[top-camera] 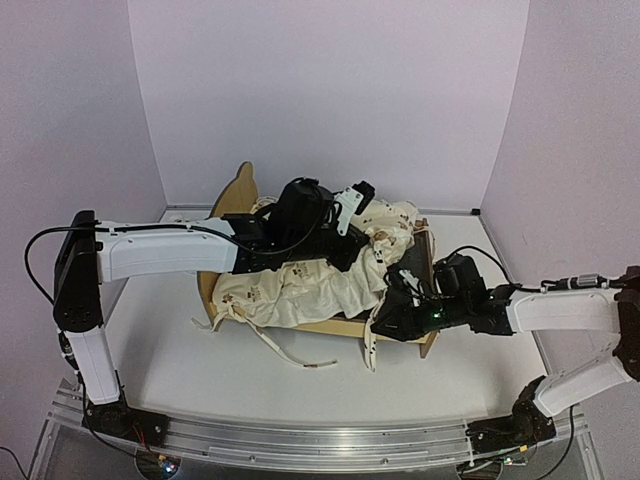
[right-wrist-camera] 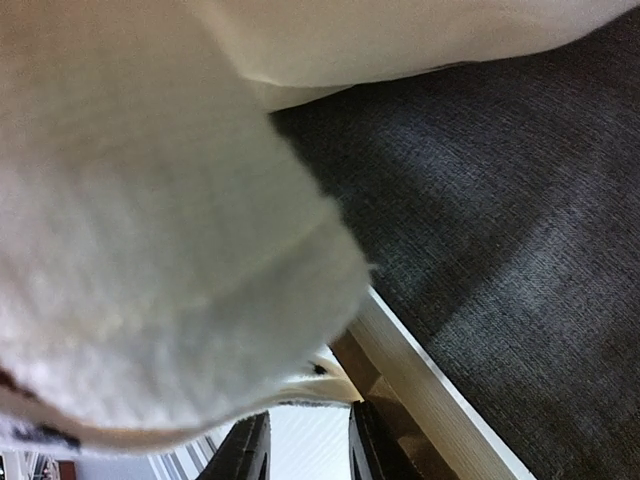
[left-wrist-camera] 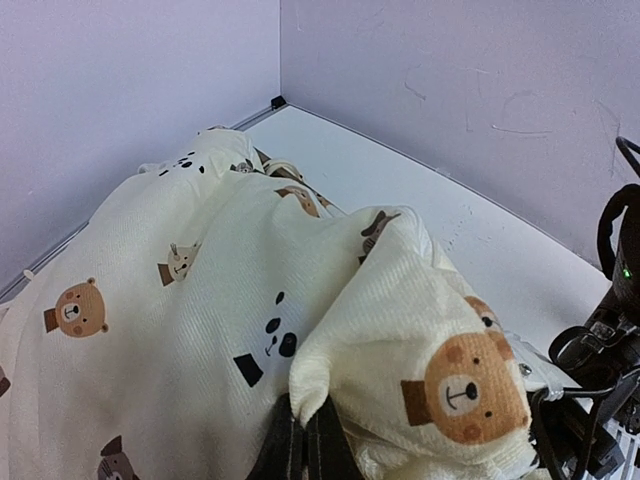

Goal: Set up the pet bed

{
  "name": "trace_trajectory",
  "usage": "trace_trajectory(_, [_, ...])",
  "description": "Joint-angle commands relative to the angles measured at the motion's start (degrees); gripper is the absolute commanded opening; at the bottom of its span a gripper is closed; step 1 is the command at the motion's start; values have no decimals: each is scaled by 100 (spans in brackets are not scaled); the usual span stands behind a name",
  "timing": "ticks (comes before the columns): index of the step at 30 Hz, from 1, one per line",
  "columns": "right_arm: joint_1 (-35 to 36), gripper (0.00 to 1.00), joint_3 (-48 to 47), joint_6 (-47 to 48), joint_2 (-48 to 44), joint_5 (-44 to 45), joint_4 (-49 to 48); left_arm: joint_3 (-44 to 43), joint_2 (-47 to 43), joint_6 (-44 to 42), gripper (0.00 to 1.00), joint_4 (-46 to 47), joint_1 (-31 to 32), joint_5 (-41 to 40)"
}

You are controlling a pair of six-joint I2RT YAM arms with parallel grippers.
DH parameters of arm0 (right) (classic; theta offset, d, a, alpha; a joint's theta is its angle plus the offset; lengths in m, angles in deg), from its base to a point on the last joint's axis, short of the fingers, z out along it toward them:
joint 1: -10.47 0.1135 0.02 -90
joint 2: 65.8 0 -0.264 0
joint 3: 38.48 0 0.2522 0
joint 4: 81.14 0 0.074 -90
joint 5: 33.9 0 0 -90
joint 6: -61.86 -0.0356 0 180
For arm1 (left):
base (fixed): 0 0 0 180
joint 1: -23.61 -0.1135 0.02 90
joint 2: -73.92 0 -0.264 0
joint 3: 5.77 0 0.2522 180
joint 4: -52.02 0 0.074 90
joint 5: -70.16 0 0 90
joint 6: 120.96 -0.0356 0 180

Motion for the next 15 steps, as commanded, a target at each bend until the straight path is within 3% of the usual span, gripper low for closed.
trace_trajectory(1, [65,28,-186,132,156,208,-64,-298,-81,100,0,7,-108,-177])
trace_trajectory(6, [114,26,-195,199,139,518,-86,-278,-106,100,0,2,-109,-163])
trace_trajectory(15, [124,31,30,364,-473,1104,-236,-280,-220,129,0,-6,-108,-174])
